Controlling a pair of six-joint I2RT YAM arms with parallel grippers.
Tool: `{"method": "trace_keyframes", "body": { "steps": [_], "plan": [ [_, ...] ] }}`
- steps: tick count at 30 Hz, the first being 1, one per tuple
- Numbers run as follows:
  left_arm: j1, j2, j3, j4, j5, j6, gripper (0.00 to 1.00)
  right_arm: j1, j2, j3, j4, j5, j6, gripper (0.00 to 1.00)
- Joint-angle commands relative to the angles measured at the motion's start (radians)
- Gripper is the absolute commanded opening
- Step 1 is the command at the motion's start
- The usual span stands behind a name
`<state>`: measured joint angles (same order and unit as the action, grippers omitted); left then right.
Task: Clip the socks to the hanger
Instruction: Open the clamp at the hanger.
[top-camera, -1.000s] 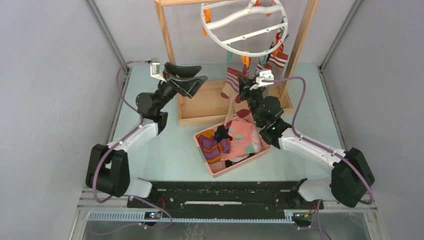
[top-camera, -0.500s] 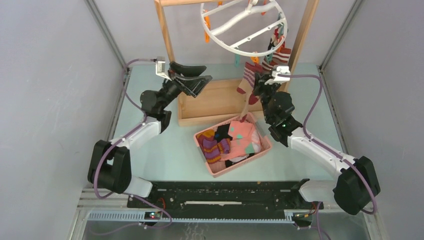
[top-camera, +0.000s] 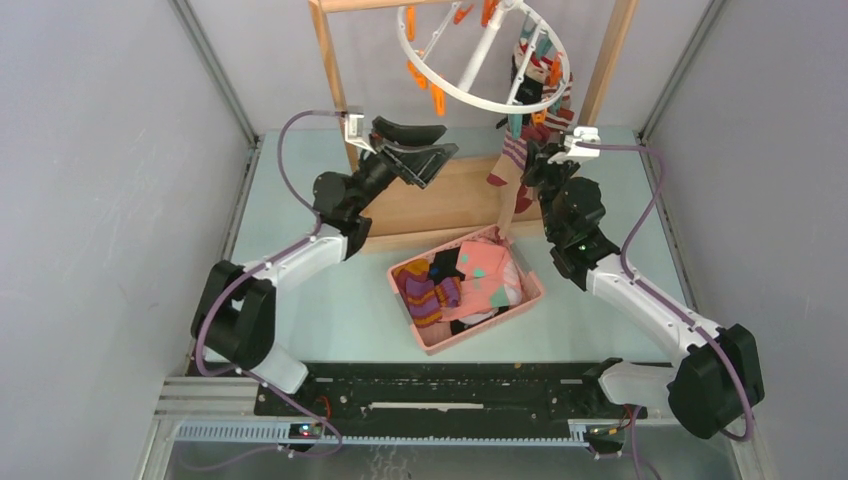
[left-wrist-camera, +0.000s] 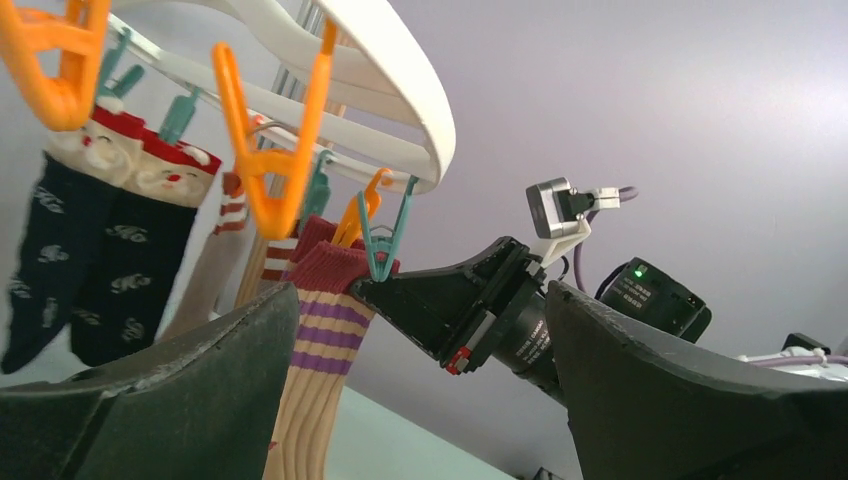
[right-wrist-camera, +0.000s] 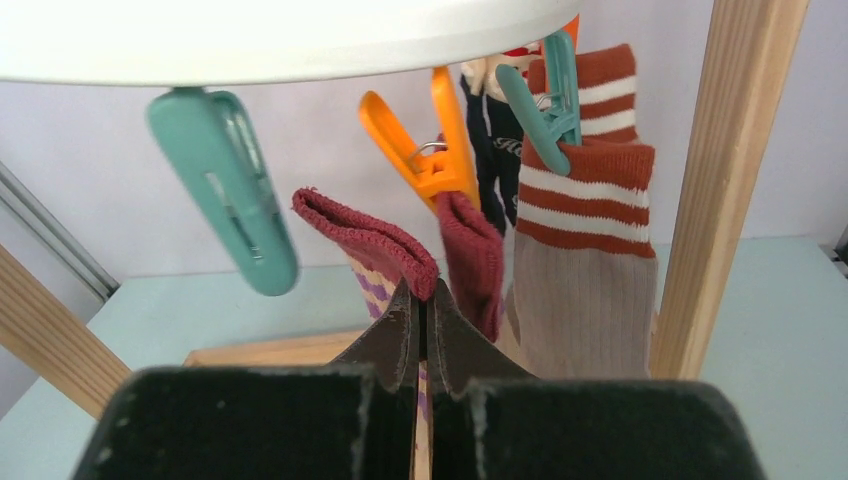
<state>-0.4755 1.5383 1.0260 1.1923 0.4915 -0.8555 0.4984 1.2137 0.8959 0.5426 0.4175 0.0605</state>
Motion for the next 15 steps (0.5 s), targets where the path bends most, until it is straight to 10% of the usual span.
{"method": "trace_keyframes", "body": {
  "steps": [1,15],
  "plan": [
    [-0.06,0.016,0.075,-0.025,-0.111,0.053,0.97,-0.02,-0.037,0.008,0.017,-0.029,0.032,0.0],
    [-0.193,-0.013,0.062,-0.152,-0.292,0.221,0.99,-0.058,-0.05,-0.011,0.01,-0.084,0.074,0.0]
  ]
}}
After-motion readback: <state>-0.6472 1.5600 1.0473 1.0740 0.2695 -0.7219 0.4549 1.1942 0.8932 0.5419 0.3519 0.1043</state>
